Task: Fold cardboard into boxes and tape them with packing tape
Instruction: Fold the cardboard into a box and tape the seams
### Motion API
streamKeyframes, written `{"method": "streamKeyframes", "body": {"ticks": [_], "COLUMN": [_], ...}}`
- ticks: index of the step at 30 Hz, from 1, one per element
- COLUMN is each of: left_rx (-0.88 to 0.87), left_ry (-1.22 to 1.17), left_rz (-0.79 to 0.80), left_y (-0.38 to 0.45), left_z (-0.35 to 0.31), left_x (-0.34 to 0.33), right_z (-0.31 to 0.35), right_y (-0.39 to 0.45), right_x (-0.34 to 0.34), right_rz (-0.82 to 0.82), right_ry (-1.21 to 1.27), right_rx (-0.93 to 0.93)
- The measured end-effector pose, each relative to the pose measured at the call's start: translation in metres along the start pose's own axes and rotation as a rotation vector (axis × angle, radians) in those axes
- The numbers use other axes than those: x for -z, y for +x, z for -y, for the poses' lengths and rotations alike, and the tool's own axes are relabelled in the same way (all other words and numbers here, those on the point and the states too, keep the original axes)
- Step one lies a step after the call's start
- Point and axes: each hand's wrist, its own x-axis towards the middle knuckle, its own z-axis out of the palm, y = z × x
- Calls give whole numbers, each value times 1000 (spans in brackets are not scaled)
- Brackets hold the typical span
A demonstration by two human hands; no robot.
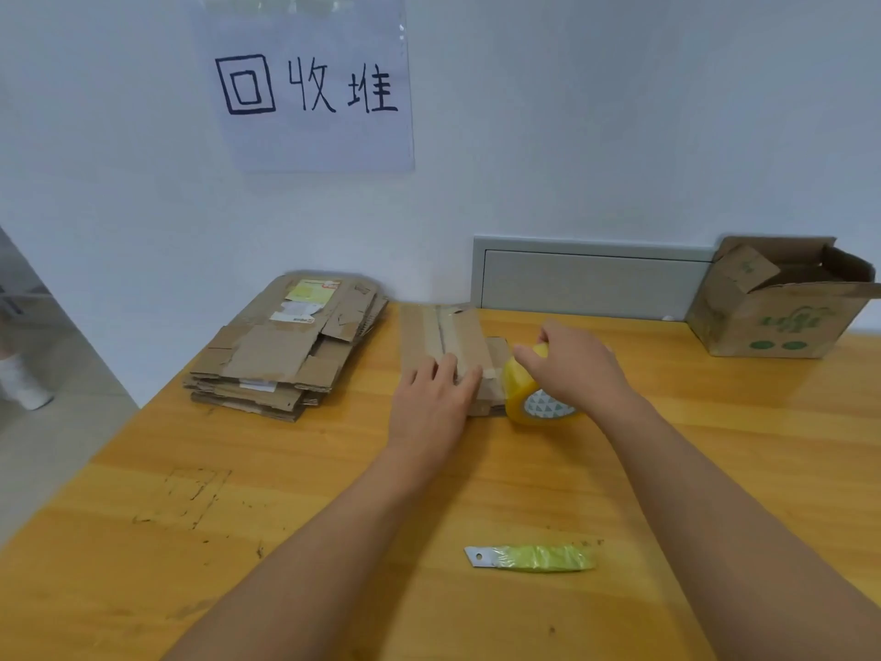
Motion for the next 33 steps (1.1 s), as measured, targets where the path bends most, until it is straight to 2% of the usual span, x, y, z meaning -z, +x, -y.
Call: {"method": "streamKeyframes", "body": {"ticks": [6,11,14,18,23,28,33], "left_rx": [-83,-176,-163,-93,-21,-40,-65], "left_ry": [-24,-6,-21,-55,-79,-70,-91], "left_rz": [-32,-54,-11,40,48,55,-3], "left_y": [-19,-48,-53,-48,-47,-44,-47], "left_z": [-1,-18,-23,-32,-37,-33,-28], "left_x": [24,39,38,40,37,32,29], "right_z": [-5,-8,-12,-23,-52,-88,-100], "right_y": [-30,-64,-74,-81,-103,-118,-123], "right_x": [14,22,22,20,23,0,-13], "right_rz": [89,207,190,104,157,128,124], "right_ry": [18,-60,-44,68,234,406,527], "right_rx": [5,6,-3,55,149,58,-25]}}
